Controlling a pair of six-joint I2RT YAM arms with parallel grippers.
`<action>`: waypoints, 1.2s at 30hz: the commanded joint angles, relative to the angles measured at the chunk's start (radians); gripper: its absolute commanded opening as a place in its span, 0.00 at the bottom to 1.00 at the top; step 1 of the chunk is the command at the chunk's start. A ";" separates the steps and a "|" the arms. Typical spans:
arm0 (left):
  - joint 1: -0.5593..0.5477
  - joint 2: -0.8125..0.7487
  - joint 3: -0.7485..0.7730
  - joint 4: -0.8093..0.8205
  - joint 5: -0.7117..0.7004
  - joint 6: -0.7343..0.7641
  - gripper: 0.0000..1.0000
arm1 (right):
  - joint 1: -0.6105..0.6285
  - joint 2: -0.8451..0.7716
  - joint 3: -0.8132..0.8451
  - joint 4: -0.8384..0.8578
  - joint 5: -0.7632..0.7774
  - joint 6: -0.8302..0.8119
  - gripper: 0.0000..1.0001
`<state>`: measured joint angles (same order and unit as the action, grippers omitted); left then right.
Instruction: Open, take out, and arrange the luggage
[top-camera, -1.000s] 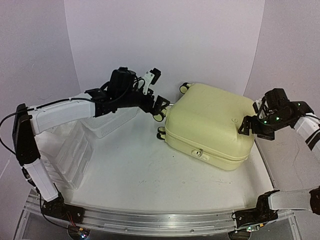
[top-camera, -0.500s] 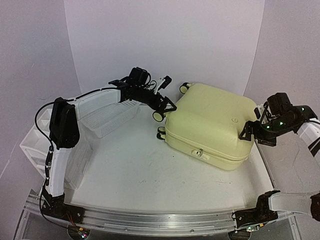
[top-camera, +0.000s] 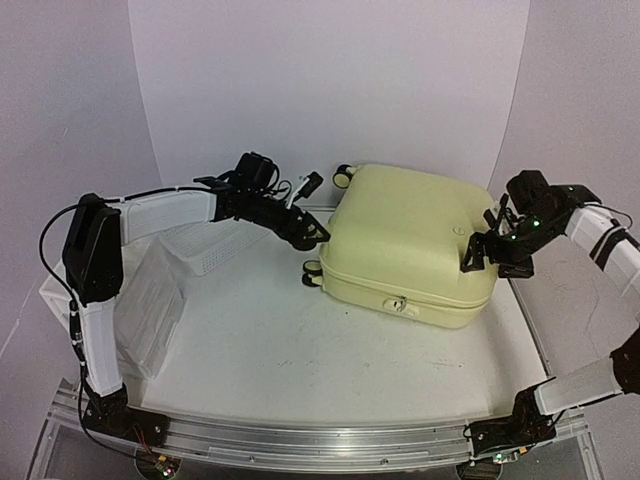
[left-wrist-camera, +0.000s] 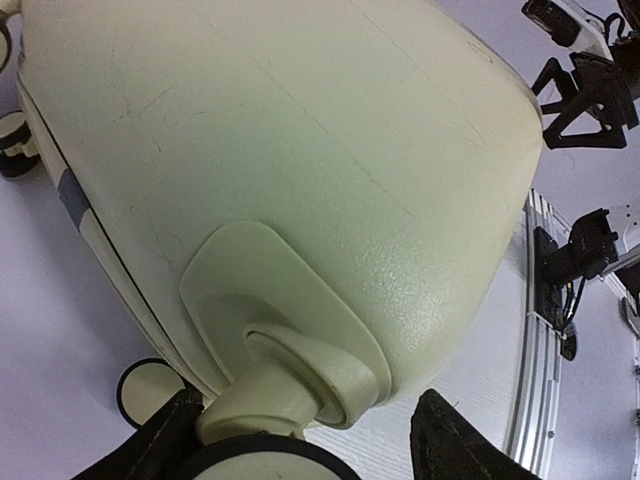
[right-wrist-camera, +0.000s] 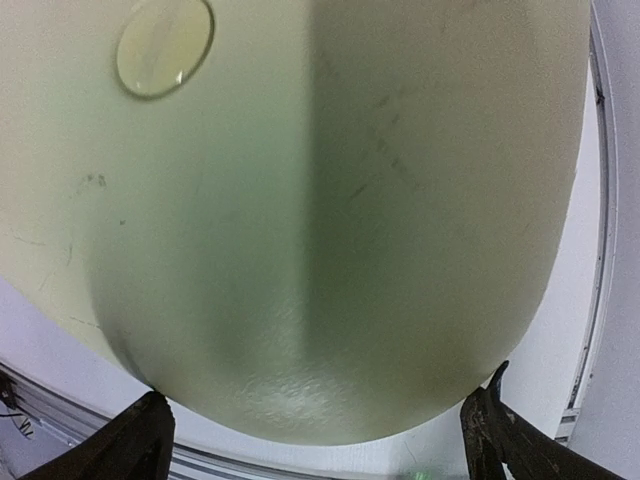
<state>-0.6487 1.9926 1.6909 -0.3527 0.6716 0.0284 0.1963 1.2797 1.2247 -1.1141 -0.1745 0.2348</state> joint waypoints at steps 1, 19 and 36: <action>-0.039 -0.122 -0.118 -0.110 0.057 -0.109 0.67 | 0.091 0.201 0.104 0.223 -0.036 -0.056 0.98; -0.100 -0.195 -0.163 -0.095 0.078 -0.214 0.61 | 0.136 -0.276 -0.544 0.882 -0.213 0.069 0.68; -0.100 -0.230 -0.176 -0.095 0.051 -0.244 0.40 | 0.277 -0.068 -0.793 1.532 0.175 0.058 0.45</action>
<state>-0.7368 1.8481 1.5089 -0.4210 0.6769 -0.2108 0.4572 1.1625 0.4301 0.2443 -0.0807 0.2855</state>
